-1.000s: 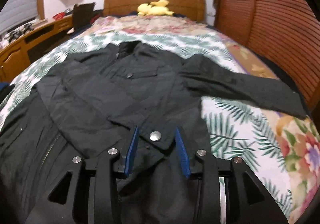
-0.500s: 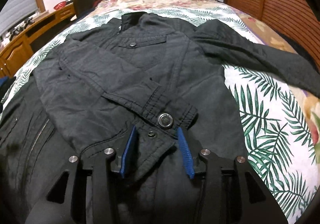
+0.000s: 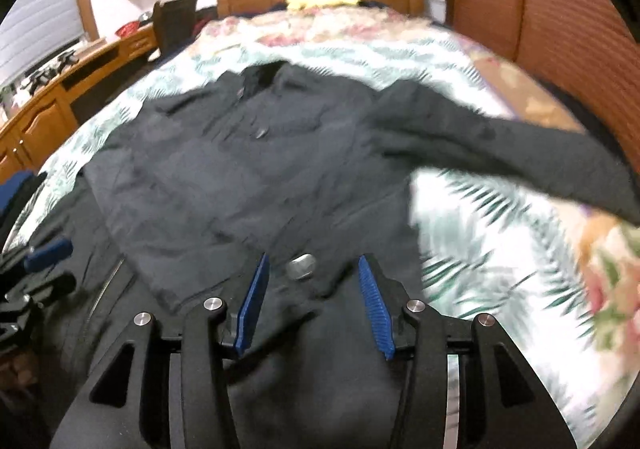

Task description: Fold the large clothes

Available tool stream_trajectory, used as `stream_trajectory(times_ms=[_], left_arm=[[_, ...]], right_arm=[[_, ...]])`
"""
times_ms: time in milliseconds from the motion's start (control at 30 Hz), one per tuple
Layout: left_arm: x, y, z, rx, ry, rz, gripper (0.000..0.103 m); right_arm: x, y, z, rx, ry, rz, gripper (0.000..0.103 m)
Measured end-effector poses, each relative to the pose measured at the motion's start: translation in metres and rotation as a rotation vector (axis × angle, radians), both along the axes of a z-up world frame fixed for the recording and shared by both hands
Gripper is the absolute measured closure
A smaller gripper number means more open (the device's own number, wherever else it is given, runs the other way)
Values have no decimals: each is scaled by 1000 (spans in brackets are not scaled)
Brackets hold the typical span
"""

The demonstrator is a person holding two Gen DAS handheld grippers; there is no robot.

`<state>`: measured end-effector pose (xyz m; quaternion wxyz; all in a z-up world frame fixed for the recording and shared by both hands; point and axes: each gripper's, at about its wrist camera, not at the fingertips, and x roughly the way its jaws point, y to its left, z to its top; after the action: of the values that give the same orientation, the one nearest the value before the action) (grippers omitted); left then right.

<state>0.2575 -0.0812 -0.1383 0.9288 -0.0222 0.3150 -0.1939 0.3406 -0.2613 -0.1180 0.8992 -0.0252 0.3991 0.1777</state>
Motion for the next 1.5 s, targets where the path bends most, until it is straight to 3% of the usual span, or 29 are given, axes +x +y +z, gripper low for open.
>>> stream_trajectory(times_ms=[367, 433, 600, 1100, 1267, 1300, 1367, 1400, 1500], left_arm=[[8, -8, -5, 12, 18, 3, 63], [9, -10, -7, 21, 23, 1, 63], [13, -13, -8, 34, 31, -2, 63], [17, -18, -12, 53, 46, -10, 63], [16, -19, -13, 54, 49, -14, 63], [16, -19, -13, 56, 48, -15, 63], [16, -19, -13, 59, 46, -17, 63], [16, -19, -13, 60, 46, -17, 63], [14, -18, -12, 58, 41, -18, 63]], right_arm=[[77, -145, 30, -106, -57, -294, 39], [88, -170, 30, -90, -57, -351, 32], [111, -218, 25, -79, -20, -484, 28], [134, -290, -18, -134, 106, -706, 28], [136, -301, -26, -92, 142, -747, 28], [137, -299, -27, -93, 143, -739, 32], [139, -292, -27, -104, 138, -698, 61], [140, -285, -26, -102, 137, -659, 81], [138, -258, -14, -140, 86, -587, 93]])
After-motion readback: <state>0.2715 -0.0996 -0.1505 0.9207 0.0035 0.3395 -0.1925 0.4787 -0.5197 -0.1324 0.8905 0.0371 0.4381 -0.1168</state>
